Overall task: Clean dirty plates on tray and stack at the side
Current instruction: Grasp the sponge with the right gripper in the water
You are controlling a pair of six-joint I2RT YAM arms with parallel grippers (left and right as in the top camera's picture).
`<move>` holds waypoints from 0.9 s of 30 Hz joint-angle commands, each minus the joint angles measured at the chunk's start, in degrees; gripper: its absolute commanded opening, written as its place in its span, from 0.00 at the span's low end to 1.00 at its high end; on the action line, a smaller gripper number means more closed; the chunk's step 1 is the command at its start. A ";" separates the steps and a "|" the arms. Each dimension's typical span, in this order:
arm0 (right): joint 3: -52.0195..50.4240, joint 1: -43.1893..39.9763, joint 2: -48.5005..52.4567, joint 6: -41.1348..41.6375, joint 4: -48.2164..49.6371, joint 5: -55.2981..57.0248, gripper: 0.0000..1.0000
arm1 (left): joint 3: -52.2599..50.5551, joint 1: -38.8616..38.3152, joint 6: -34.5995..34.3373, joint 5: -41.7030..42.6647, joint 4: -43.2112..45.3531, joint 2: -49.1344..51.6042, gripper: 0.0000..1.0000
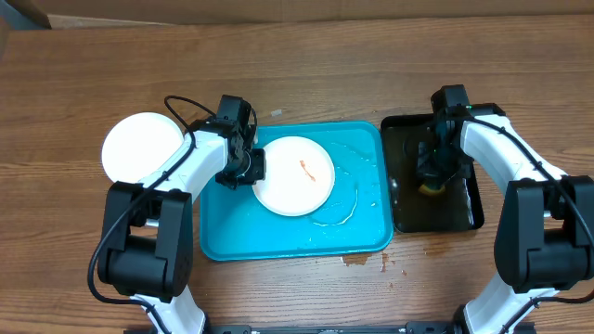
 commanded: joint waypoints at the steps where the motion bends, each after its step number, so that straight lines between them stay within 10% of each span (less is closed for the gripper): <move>1: 1.73 0.22 -0.11 -0.22 0.17 0.13 0.04 | 0.22 -0.37 0.52 -0.90 -0.20 0.00 0.04; 6: 1.70 0.22 -0.11 -0.24 0.07 0.15 0.31 | 0.22 -0.37 0.50 -0.90 -0.46 0.00 0.13; 15: 1.55 0.22 -0.11 -0.20 0.24 2.47 0.33 | 0.22 -0.37 0.52 -0.90 -0.70 0.00 0.15; 24: 1.05 0.26 -0.11 0.68 0.09 1.36 0.04 | 0.22 -0.37 0.50 -0.85 -0.68 0.00 0.28; 27: 1.05 0.26 -0.11 0.68 0.00 1.36 0.32 | 0.22 -0.37 0.50 -0.42 -0.70 0.00 0.30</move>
